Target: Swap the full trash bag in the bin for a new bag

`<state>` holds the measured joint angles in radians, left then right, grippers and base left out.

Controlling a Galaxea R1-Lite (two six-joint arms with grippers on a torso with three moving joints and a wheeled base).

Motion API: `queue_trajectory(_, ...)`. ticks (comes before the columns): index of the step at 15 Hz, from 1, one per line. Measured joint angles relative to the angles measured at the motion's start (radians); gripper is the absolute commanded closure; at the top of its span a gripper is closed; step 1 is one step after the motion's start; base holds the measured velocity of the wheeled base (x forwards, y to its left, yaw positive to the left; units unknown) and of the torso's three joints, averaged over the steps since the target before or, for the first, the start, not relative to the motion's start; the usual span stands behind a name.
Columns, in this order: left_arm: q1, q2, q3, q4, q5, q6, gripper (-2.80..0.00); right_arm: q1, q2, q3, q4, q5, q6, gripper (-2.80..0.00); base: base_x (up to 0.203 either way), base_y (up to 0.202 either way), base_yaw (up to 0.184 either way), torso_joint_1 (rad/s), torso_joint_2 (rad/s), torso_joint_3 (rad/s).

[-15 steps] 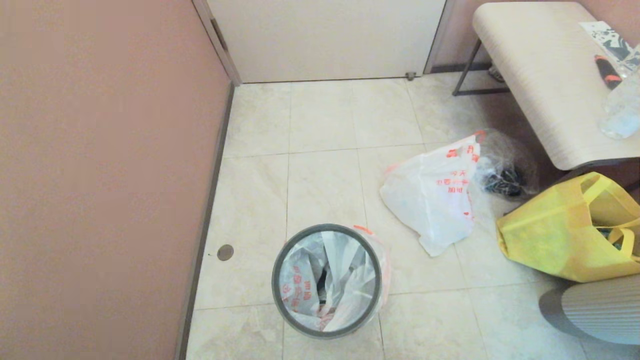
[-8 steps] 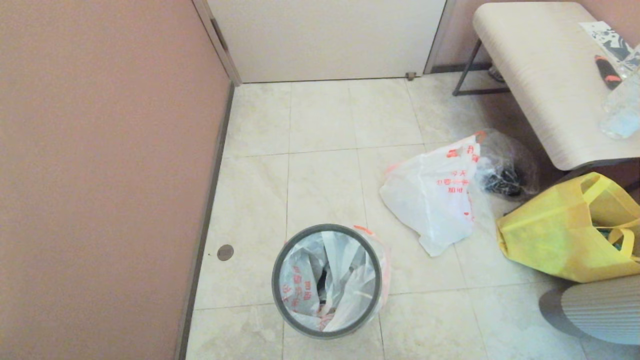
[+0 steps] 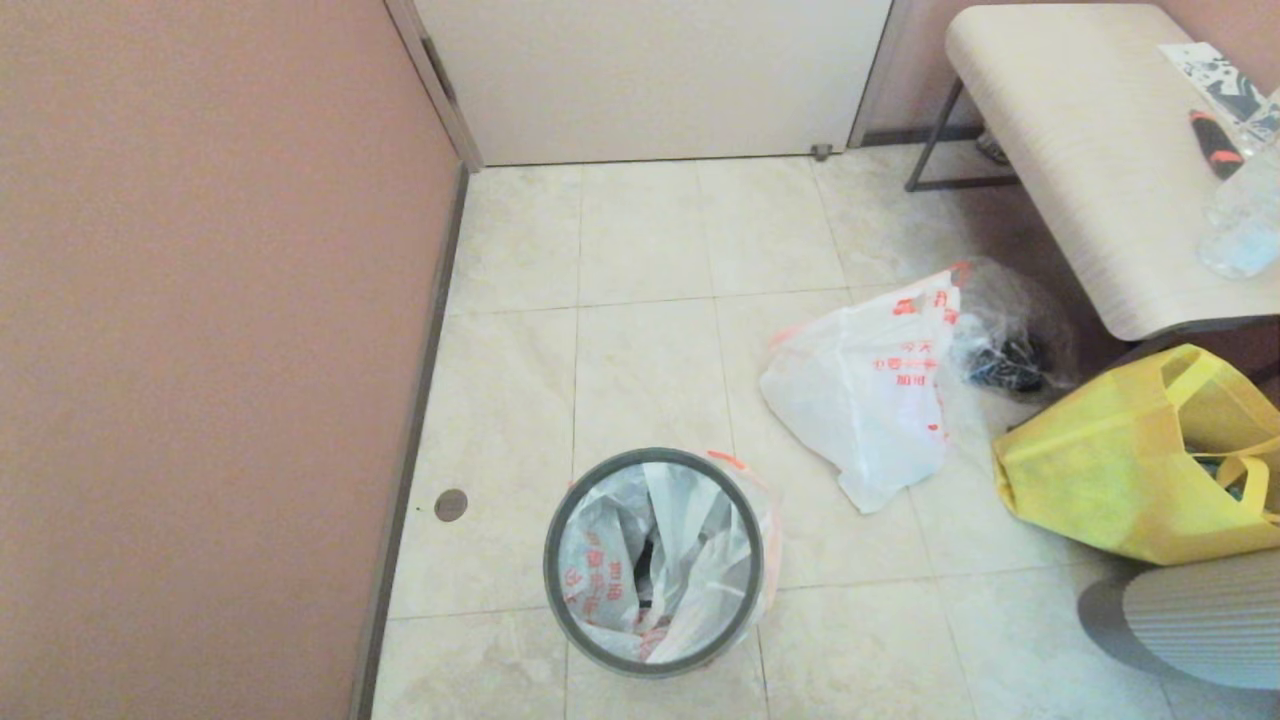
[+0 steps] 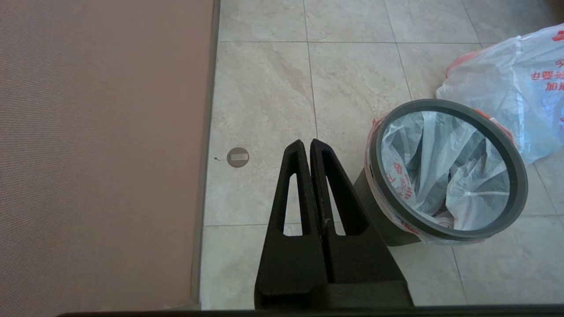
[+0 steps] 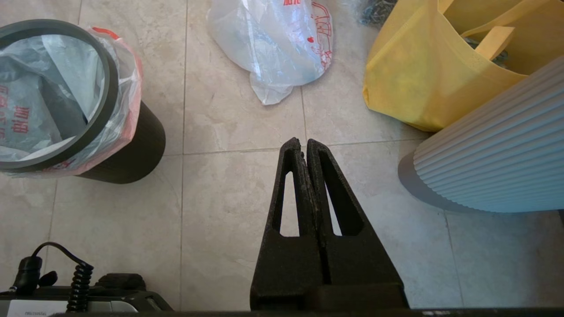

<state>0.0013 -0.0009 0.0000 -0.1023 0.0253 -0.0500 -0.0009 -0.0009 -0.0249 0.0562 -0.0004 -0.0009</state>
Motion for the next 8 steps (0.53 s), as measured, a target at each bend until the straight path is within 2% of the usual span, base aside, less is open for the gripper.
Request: queue_trajectory(8, 0.000, 0.000, 0.000, 0.000, 0.000, 0.000, 0.00, 0.000, 0.000, 0.001, -0.003, 0.000, 0.000, 0.00, 0.000, 0.000, 0.000, 0.000, 0.00, 0.000)
